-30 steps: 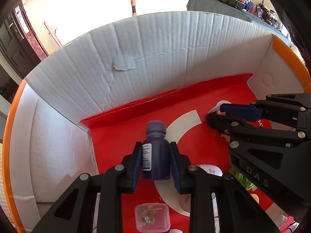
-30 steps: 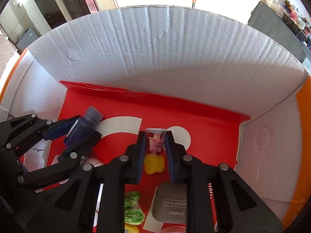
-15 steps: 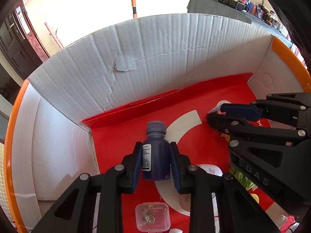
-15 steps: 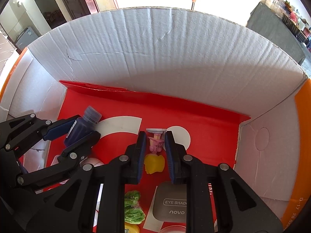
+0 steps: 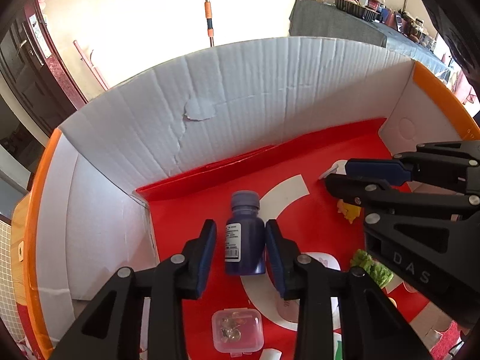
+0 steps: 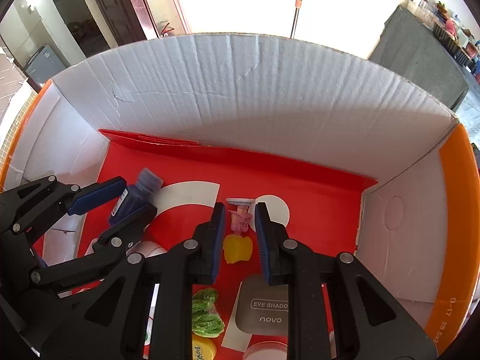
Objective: Organize objects
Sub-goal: 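Lower both items onto the red sheet and open both grippers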
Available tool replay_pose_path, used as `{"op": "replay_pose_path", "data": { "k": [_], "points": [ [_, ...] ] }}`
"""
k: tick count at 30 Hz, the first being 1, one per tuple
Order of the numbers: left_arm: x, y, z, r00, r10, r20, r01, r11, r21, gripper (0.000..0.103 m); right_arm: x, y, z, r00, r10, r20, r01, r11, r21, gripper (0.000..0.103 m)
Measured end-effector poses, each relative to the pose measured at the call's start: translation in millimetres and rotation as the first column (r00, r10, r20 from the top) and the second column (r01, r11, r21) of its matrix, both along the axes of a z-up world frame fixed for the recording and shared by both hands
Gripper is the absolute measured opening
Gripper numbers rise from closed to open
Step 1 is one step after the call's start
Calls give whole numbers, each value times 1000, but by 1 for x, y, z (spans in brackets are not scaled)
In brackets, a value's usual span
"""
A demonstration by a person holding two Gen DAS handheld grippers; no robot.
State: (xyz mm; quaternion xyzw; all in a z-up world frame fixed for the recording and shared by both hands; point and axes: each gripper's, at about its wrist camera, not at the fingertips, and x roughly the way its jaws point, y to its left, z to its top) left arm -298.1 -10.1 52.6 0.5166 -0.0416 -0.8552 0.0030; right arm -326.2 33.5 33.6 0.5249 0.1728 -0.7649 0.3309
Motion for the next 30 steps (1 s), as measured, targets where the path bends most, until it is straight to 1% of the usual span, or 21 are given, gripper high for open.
{"op": "replay_pose_path", "data": {
  "k": [6,9,11,14,15,18,20,21,22,24,27,28,30],
  "points": [
    [2,1,9,1000,14,-19,-13,1000,22,38,5,8,10,1000,-5,-10,5,1000,-21,20],
    [11,3,17,999,19,-37,-17,999,40,38,11,17,18,1000,-5,-27,4,999,-34,20],
    [11,-4,17,999,23,-47,-21,999,49,38,17,23,24,999,-11,-32,9,999,-50,20],
    [32,3,23,997,26,-74,-21,997,68,40,23,31,34,999,-15,-35,12,997,-77,20],
    [37,3,26,996,28,-84,-22,997,75,43,24,32,35,999,-16,-36,12,996,-87,20],
    [26,-9,25,994,35,-105,-25,995,93,45,32,40,46,998,-7,-60,0,994,-112,20],
    [27,1,25,991,42,-129,-31,995,92,47,43,43,57,996,-5,-90,-7,992,-129,20],
    [33,1,27,988,49,-144,-36,995,90,50,49,47,60,995,-4,-100,-10,990,-139,20],
    [38,2,29,985,62,-163,-48,995,88,56,53,50,63,994,-4,-110,-13,989,-146,20],
    [48,4,31,976,85,-199,-67,993,93,61,62,56,70,990,-4,-141,-19,987,-158,20],
    [63,4,32,964,124,-236,-97,988,120,67,73,64,78,982,-9,-191,-26,983,-179,20],
    [69,3,33,958,136,-251,-105,986,133,69,78,68,81,978,-19,-208,-23,980,-196,20],
    [77,2,33,951,154,-267,-114,981,160,72,83,78,84,976,-35,-216,-16,972,-232,22]
  ]
}}
